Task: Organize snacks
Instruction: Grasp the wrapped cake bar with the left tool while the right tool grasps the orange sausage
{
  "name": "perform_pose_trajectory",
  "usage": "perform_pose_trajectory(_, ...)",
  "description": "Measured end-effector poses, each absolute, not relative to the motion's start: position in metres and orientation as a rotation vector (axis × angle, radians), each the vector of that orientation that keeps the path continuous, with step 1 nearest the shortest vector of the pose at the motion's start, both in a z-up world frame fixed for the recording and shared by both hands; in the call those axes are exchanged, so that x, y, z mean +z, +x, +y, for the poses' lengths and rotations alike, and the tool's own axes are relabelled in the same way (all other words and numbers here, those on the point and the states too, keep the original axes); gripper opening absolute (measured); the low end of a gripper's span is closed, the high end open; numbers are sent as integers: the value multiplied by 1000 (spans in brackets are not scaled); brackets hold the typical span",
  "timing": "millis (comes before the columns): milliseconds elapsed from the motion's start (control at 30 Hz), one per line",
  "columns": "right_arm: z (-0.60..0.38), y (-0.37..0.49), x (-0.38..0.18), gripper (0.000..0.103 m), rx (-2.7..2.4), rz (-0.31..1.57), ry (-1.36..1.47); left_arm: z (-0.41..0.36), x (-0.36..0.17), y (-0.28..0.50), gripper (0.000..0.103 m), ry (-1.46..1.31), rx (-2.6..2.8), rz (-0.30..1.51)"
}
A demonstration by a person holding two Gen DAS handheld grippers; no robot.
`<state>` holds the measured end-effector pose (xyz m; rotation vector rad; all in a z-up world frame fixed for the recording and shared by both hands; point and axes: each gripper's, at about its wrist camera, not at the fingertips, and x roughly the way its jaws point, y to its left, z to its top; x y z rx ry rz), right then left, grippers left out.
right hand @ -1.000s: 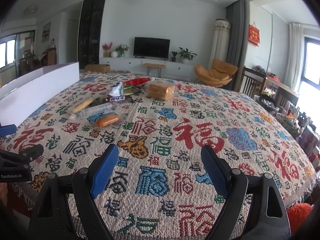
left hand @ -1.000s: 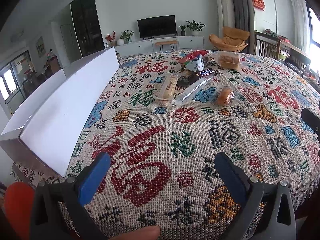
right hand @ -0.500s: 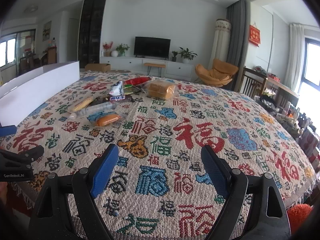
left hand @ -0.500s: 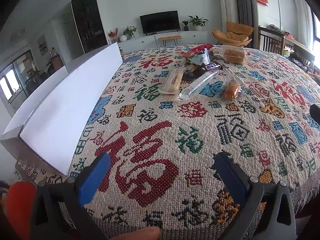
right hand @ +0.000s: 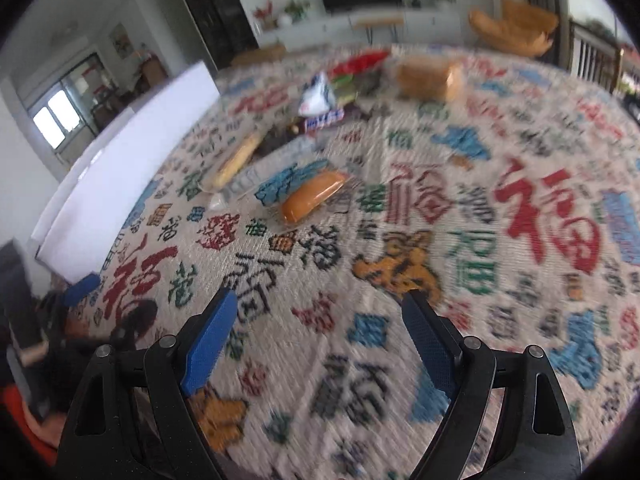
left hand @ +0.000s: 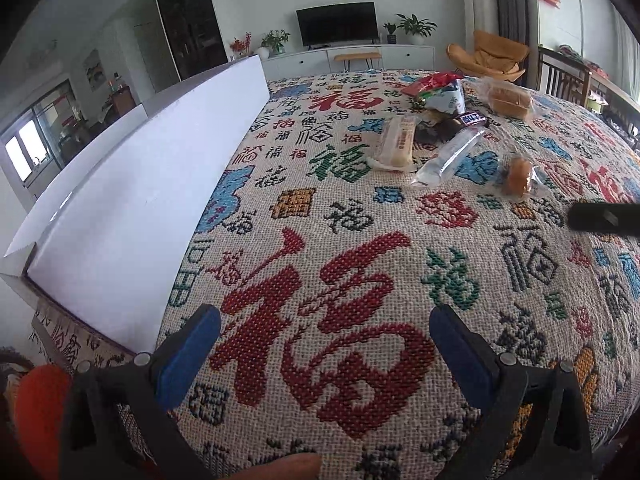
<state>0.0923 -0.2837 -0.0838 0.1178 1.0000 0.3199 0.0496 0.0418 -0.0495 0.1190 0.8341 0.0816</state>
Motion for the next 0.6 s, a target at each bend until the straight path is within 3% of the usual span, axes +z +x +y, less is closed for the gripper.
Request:
perform_pose_trajectory(267, -238, 177, -101, 84, 194, 1076, 218, 39, -57, 53, 103, 139, 73, 849)
perform_pose_trajectory(300, -231, 179, -100, 81, 170, 1077, 178, 38, -57, 53, 103, 142, 72, 844)
perform_pose_trajectory(333, -225, 179, -100, 64, 156, 1079, 127, 37, -57, 53, 103, 148, 72, 843)
perform_pose_trajectory(400, -217, 176, -98, 48, 133, 1064, -15, 36, -57, 54, 103, 152, 70, 843)
perform_pose_trajectory(600, -244, 154, -93, 34, 182, 1024, -256, 37, -58, 58, 103, 123, 62, 850)
